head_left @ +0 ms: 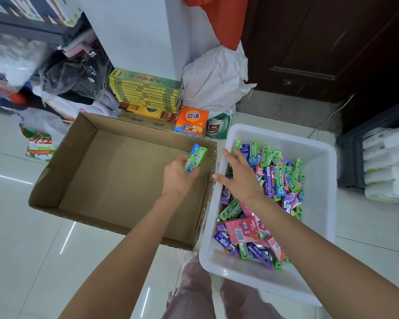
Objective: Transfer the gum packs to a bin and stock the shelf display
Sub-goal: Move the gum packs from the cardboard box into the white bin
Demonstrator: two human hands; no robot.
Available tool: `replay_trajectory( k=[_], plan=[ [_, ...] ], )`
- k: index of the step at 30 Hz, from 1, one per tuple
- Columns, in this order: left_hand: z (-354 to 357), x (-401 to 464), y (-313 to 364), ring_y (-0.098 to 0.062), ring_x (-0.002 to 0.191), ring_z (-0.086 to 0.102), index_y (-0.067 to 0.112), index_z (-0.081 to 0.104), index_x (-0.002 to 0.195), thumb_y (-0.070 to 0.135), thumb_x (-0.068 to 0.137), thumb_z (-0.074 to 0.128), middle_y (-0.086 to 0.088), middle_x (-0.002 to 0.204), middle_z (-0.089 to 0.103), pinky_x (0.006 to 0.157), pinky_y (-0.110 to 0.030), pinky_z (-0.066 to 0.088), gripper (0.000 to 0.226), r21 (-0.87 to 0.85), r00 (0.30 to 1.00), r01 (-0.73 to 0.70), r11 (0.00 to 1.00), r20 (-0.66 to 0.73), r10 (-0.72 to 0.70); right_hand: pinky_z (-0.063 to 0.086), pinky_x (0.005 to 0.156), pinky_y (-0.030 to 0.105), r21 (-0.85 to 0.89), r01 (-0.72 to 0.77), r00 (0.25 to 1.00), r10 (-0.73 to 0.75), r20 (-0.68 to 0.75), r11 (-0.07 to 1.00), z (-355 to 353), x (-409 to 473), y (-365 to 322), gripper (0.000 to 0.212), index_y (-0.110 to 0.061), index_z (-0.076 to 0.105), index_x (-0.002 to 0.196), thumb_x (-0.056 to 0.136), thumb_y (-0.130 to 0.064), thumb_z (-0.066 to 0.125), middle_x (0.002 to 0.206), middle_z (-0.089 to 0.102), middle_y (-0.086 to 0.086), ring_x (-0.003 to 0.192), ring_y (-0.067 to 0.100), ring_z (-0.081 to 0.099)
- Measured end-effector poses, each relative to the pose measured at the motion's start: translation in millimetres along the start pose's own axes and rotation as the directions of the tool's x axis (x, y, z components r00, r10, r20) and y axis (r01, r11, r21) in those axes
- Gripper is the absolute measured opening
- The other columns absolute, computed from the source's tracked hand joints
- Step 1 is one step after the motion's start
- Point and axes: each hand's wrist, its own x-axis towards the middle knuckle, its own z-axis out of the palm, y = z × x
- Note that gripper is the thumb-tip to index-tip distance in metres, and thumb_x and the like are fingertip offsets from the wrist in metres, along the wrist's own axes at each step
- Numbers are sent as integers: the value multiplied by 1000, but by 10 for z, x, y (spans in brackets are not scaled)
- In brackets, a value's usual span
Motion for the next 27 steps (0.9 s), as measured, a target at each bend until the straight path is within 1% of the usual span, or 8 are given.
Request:
replay_trajectory(
  k=[3, 7, 10, 14, 18, 21, 23, 27],
  plan=[
    [-52, -181, 216, -19, 81, 66, 12, 61, 109, 25, 83, 66, -2, 96, 70, 75, -34, 54, 29, -85, 997, -64, 994, -36, 62, 25, 113, 36, 25, -11, 998, 12, -59, 1000, -88, -105, 44, 67, -26, 24, 148, 91, -34, 58, 157, 13, -5, 143, 15, 18],
    [118, -373, 454, -19, 79, 65, 12, 60, 109, 24, 82, 68, -5, 98, 68, 70, -38, 55, 30, -49, 985, -157, 986, 67, 160, 23, 116, 33, 18, -59, 988, 61, -139, 998, -269, -289, 229, 57, -16, 34, 144, 92, -15, 56, 154, 22, 3, 141, 19, 23],
    [374, -540, 585, -22, 76, 64, 12, 56, 113, 26, 83, 66, -10, 100, 65, 66, -38, 56, 34, 4, 977, -174, 985, 123, 172, 22, 115, 32, 51, -95, 981, 102, -165, 994, -414, -456, 410, 54, -12, 38, 141, 91, -10, 57, 150, 29, 7, 136, 21, 34],
    [695, -728, 693, -30, 98, 57, 6, 50, 126, 24, 86, 64, -16, 113, 55, 85, -39, 50, 46, 150, 978, -182, 972, 133, 162, 20, 113, 28, 31, -88, 985, 92, -143, 996, -536, -643, 614, 52, -9, 38, 141, 92, -16, 56, 146, 34, 9, 137, 23, 30],
    [811, -845, 670, -29, 116, 45, 8, 45, 131, 24, 86, 63, -14, 126, 47, 96, -38, 41, 51, 265, 961, -256, 930, 172, 215, 17, 115, 30, -27, -72, 995, 71, -66, 997, -516, -690, 717, 58, -13, 29, 146, 94, -23, 54, 153, 23, 6, 142, 20, 19],
    [701, -894, 574, -24, 119, 41, 10, 43, 134, 20, 87, 61, -8, 132, 43, 99, -32, 36, 51, 327, 963, -268, 906, 52, 266, 17, 116, 34, -48, -49, 999, 49, -3, 998, -507, -700, 715, 66, -21, 22, 148, 92, -22, 57, 157, 11, 3, 145, 21, 9],
    [568, -905, 485, -23, 119, 38, 11, 38, 138, 24, 90, 58, -7, 134, 40, 99, -31, 34, 54, 438, 967, -230, 869, 3, 254, 17, 116, 36, -115, -21, 999, 25, 33, 993, -491, -694, 674, 72, -25, 17, 150, 91, -27, 59, 158, 5, 0, 146, 20, 4],
    [361, -871, 348, -24, 122, 34, 14, 32, 143, 28, 88, 62, -8, 135, 36, 101, -34, 34, 64, 500, 972, -236, 833, 137, 193, 17, 116, 37, -230, 11, 997, 8, 79, 973, -434, -662, 550, 80, -24, 12, 150, 89, -34, 61, 159, -1, 0, 146, 21, 2]
  ],
)
